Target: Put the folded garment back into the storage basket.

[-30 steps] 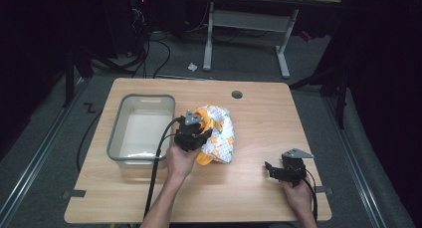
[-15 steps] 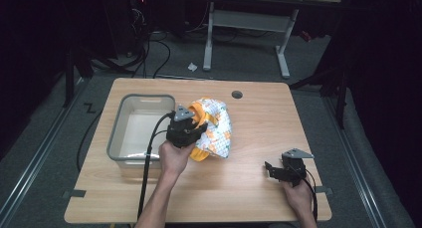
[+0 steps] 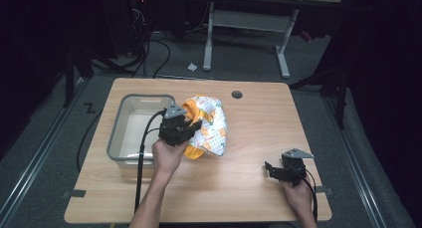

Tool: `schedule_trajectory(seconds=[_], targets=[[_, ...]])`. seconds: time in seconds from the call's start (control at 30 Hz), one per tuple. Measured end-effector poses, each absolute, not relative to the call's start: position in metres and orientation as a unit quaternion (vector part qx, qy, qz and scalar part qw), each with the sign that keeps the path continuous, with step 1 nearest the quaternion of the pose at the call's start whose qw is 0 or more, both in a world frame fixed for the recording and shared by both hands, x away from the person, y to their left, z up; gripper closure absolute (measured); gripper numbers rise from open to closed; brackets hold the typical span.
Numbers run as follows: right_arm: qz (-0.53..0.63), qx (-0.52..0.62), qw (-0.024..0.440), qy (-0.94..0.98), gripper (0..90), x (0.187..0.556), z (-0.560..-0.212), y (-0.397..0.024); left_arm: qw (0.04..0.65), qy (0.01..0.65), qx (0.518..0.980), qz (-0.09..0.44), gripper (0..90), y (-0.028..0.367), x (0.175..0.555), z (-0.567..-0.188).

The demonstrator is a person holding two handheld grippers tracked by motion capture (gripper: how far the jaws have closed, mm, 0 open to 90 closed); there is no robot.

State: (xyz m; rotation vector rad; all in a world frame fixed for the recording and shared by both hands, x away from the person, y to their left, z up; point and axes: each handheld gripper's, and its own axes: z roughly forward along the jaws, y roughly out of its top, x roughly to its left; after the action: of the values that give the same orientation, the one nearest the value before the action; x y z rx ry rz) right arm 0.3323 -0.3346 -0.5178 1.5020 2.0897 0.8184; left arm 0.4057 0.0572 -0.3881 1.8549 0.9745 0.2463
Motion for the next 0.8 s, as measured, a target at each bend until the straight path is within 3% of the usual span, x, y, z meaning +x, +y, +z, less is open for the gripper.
schedule_trajectory(seconds=[0.8], targets=[[0.295,0.543,0.218,0.755,23.2,0.332,-0.518,-0.335,0.507,0.410,0.751,0.104,80.0,0.089,0.405,-0.374]])
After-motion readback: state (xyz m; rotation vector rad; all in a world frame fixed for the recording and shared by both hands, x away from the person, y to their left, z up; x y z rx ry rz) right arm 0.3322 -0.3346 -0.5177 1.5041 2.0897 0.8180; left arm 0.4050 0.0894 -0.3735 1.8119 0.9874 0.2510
